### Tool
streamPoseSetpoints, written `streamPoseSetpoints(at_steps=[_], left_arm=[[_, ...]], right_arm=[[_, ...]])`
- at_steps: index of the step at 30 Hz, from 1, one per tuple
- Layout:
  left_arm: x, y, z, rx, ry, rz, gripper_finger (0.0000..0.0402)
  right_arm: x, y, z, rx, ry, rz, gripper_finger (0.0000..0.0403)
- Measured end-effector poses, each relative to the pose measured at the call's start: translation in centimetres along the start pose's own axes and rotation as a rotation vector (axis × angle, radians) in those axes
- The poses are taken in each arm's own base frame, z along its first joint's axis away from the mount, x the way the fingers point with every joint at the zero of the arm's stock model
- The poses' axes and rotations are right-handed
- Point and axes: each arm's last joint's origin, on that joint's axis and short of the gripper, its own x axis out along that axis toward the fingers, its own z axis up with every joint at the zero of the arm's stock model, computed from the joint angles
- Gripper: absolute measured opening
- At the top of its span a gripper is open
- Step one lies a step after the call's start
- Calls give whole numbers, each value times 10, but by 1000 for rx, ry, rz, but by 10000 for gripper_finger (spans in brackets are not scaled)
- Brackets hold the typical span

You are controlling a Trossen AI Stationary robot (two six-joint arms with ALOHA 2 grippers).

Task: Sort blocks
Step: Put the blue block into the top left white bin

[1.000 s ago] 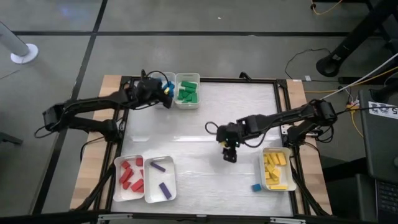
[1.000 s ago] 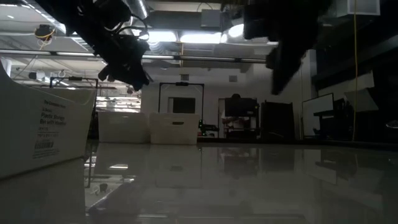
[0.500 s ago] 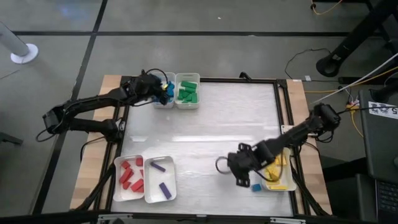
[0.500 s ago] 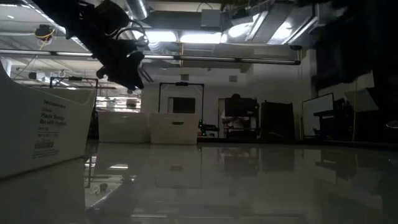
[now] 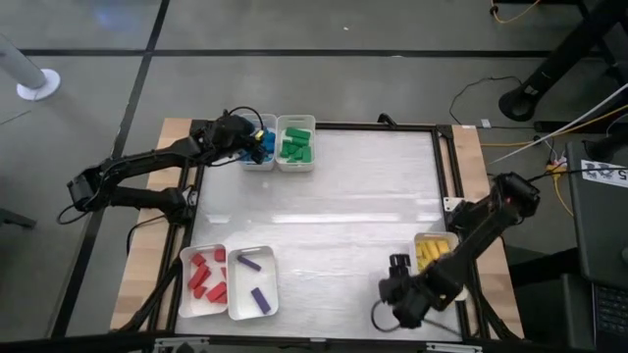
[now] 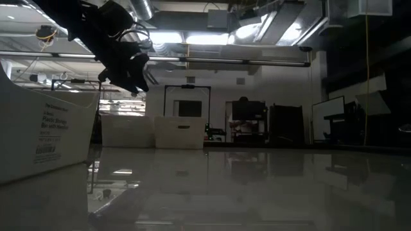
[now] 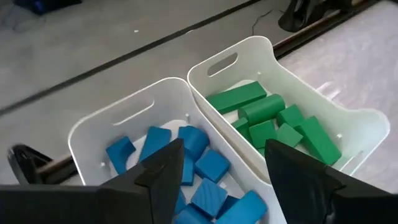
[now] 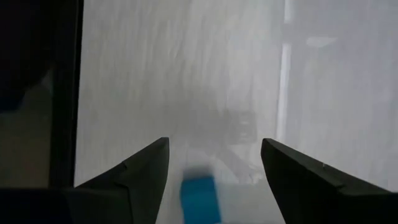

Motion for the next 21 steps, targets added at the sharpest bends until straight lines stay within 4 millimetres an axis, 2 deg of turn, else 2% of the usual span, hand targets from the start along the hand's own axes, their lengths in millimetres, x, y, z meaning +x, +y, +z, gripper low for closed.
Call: streamPoseSetpoints(at_steps=[8, 15, 21], left_arm=[[0, 0, 0, -116, 1, -1, 212], [0, 0, 0, -117, 1, -1, 212], [0, 0, -1, -113, 8, 1, 212]], right_arm=[[29, 21, -17, -76, 81, -51, 254], [38, 18, -26, 65, 236, -70, 254], [47, 19, -29, 84, 305, -70, 254]])
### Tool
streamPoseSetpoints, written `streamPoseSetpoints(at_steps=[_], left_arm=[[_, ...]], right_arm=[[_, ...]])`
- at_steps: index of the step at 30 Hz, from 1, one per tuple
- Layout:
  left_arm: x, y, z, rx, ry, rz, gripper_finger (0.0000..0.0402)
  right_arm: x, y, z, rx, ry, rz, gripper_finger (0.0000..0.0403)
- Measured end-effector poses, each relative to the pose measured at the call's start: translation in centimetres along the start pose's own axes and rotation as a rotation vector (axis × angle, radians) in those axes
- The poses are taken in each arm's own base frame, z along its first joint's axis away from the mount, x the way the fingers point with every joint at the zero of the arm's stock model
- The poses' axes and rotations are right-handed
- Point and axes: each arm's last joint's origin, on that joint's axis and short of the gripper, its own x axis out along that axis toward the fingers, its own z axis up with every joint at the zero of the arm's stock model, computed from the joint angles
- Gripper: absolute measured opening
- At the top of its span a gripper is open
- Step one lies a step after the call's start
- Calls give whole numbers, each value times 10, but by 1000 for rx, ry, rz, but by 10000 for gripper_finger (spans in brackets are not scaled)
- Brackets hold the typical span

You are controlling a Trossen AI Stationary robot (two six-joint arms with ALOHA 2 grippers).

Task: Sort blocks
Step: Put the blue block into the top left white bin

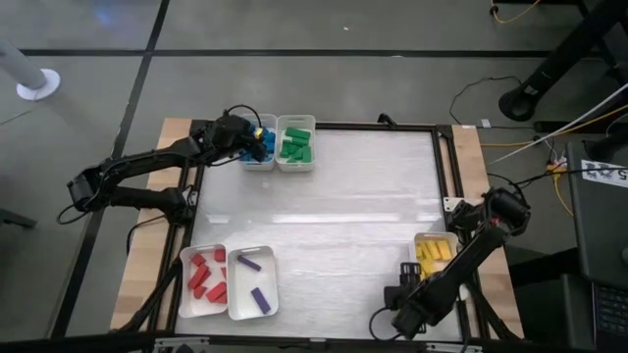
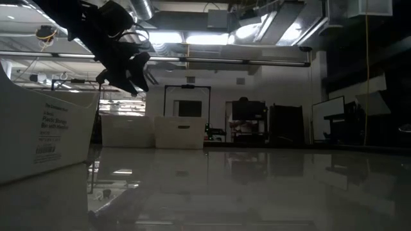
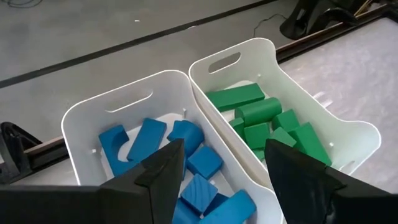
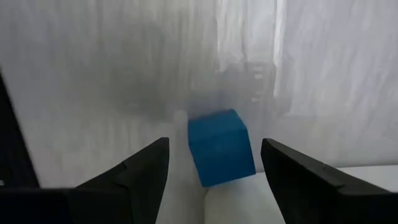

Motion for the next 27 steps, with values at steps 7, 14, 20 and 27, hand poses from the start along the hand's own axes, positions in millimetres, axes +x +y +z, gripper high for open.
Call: streamPoseSetpoints(at_steps=[7, 14, 20, 27], left_arm=[[0, 0, 0, 2, 2, -3, 212], [0, 0, 0, 2, 3, -2, 212], [0, 0, 0, 21, -2, -4, 212], [-5, -2, 1, -45, 14, -104, 212]], right_arm=[[16, 2, 2, 0, 34, -41, 253], [20, 3, 2, 12, 44, -50, 182], [20, 1, 5, 22, 46, -46, 130], [20, -23, 32, 44, -11, -92, 130]])
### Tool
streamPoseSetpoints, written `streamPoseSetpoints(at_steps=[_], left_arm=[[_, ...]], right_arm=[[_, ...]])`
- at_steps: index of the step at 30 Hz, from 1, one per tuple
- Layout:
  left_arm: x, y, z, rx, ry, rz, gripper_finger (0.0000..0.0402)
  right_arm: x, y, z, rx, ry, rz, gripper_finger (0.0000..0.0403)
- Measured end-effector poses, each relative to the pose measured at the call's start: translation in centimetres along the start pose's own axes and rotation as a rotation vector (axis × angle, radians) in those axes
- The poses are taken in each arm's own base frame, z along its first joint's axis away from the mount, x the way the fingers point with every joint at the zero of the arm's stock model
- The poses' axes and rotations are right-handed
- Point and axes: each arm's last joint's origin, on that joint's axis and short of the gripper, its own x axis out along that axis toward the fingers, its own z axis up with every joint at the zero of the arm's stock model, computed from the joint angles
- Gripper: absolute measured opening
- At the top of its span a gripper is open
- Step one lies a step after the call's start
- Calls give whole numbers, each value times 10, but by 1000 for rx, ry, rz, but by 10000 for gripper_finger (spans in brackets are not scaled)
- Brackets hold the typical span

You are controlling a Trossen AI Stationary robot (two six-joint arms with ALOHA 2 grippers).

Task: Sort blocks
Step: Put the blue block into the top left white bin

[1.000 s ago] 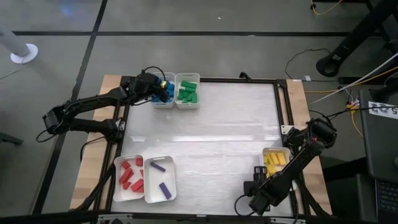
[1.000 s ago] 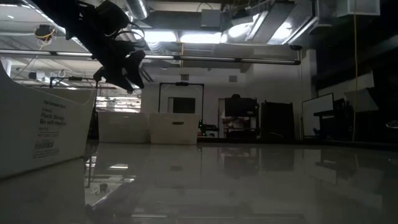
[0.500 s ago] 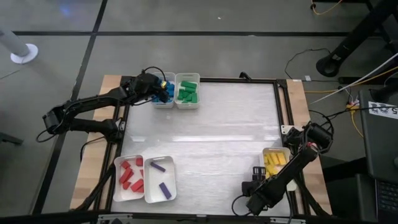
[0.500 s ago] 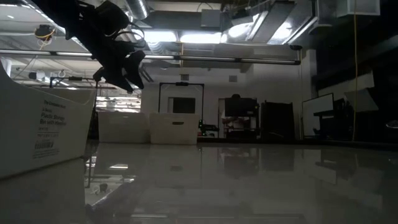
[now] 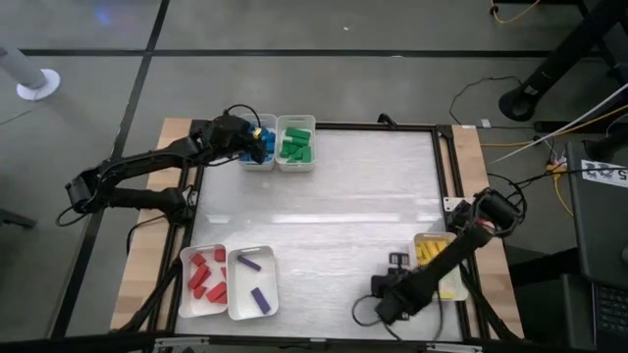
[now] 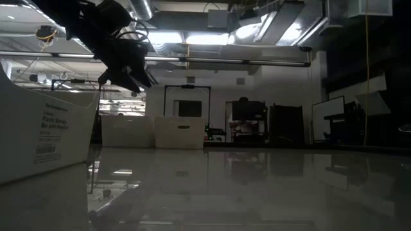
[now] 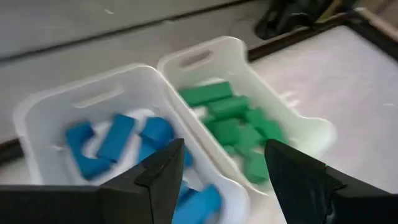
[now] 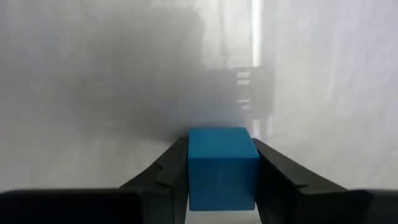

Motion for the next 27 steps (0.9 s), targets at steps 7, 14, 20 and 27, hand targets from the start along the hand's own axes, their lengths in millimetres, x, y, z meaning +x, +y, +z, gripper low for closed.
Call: streamPoseSetpoints(at_steps=[7, 14, 20, 27], left_arm=[[-21, 1, -6, -109, 107, -156, 212], [-44, 2, -18, -213, 302, -329, 212], [-54, 0, -29, -178, 455, -475, 212], [-58, -12, -32, -111, 460, -548, 212]], right_arm=[[4, -44, 48, -86, -164, -148, 153], [4, -101, 107, -191, -380, -292, 133], [-6, -141, 152, -250, -637, -335, 160], [-31, -167, 186, -297, -976, -393, 136]])
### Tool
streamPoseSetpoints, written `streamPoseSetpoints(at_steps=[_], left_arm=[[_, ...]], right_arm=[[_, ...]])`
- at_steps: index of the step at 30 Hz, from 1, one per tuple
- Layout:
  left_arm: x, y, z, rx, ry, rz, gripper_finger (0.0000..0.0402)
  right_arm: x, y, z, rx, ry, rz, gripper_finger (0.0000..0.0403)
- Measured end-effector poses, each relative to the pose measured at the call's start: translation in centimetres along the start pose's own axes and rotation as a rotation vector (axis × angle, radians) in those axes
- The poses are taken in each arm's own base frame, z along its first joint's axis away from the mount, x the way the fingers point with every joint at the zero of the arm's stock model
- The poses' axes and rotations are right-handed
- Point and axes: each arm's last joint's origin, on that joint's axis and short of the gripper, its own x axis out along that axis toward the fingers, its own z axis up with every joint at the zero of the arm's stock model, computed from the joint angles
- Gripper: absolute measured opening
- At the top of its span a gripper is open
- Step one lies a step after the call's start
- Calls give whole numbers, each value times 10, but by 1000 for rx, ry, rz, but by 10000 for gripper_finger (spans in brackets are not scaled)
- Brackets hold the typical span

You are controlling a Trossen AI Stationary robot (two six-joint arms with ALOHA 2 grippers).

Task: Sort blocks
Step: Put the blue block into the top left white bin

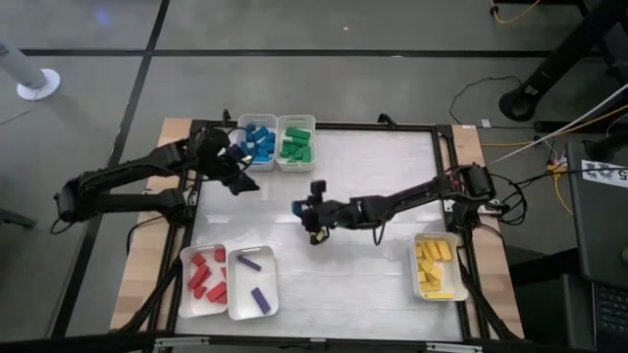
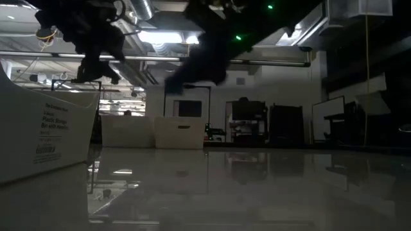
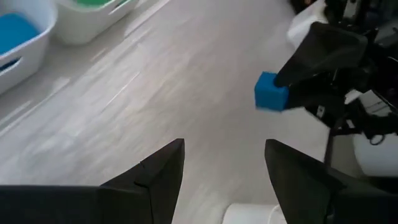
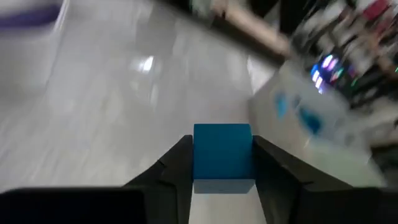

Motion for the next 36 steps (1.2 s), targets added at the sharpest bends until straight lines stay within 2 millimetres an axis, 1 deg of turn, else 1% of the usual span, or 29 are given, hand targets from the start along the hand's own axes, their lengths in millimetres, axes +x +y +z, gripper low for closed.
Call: streamPoseSetpoints(at_steps=[4, 9, 12, 17, 20, 25, 29, 32, 36], left_arm=[[2, -9, 3, 42, -42, -58, 212], [3, -17, 5, 83, -74, -103, 212], [4, -21, 7, 109, -98, -124, 212], [5, -29, 9, 149, -147, -145, 212], [6, -32, 8, 163, -164, -136, 212], [8, -37, 4, 181, -161, -127, 212], [9, -41, 2, 198, -176, -117, 212], [9, -47, 4, 222, -214, -149, 212], [7, -56, 7, 256, -273, -215, 212]], right_arm=[[3, -14, 11, -10, -143, -37, 134], [5, -22, 12, -18, -180, -61, 158], [4, -23, 14, -26, -206, -77, 155], [2, -28, 22, -27, -285, -123, 132], [0, -30, 26, -31, -323, -148, 133], [-2, -33, 30, -37, -365, -178, 153], [-3, -34, 32, -27, -389, -192, 143], [-3, -34, 33, -36, -404, -193, 132], [-4, -34, 33, -47, -402, -191, 140]])
